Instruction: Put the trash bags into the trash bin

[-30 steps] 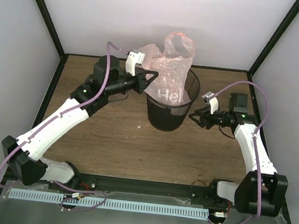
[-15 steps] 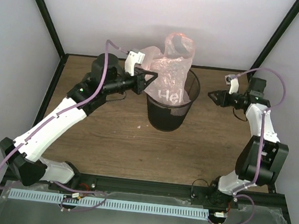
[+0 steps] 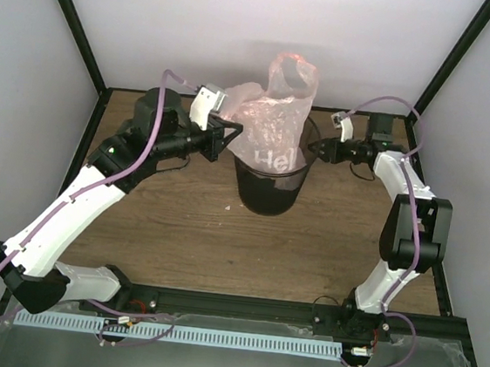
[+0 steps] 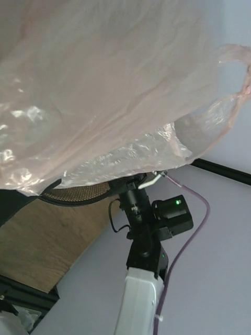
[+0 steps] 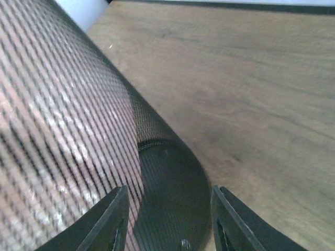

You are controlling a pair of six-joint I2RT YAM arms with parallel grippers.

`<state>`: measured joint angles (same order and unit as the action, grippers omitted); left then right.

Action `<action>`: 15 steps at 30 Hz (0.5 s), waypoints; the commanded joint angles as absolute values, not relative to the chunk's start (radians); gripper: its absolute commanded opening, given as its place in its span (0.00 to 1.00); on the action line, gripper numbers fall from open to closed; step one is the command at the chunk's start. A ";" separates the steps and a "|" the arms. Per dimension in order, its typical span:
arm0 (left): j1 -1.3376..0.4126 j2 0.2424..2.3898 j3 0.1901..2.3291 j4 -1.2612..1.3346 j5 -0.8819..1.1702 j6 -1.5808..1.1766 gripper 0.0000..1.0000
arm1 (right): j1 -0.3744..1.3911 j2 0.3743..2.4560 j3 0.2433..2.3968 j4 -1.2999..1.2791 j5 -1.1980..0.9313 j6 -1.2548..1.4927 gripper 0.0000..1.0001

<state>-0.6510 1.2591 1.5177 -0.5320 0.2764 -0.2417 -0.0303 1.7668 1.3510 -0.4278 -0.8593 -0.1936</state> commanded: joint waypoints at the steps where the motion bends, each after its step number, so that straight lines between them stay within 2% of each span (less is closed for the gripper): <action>1: -0.655 1.251 1.527 -0.628 0.235 -0.179 0.04 | 0.010 1.693 1.273 -0.453 -0.940 -0.242 0.44; 9: -0.655 1.253 1.508 -0.662 0.126 -0.118 0.04 | 0.104 1.584 1.113 -0.491 -0.889 -0.312 0.45; 15: -0.655 1.318 1.511 -0.640 0.169 -0.115 0.04 | 0.100 1.459 1.022 -0.434 -0.837 -0.299 0.47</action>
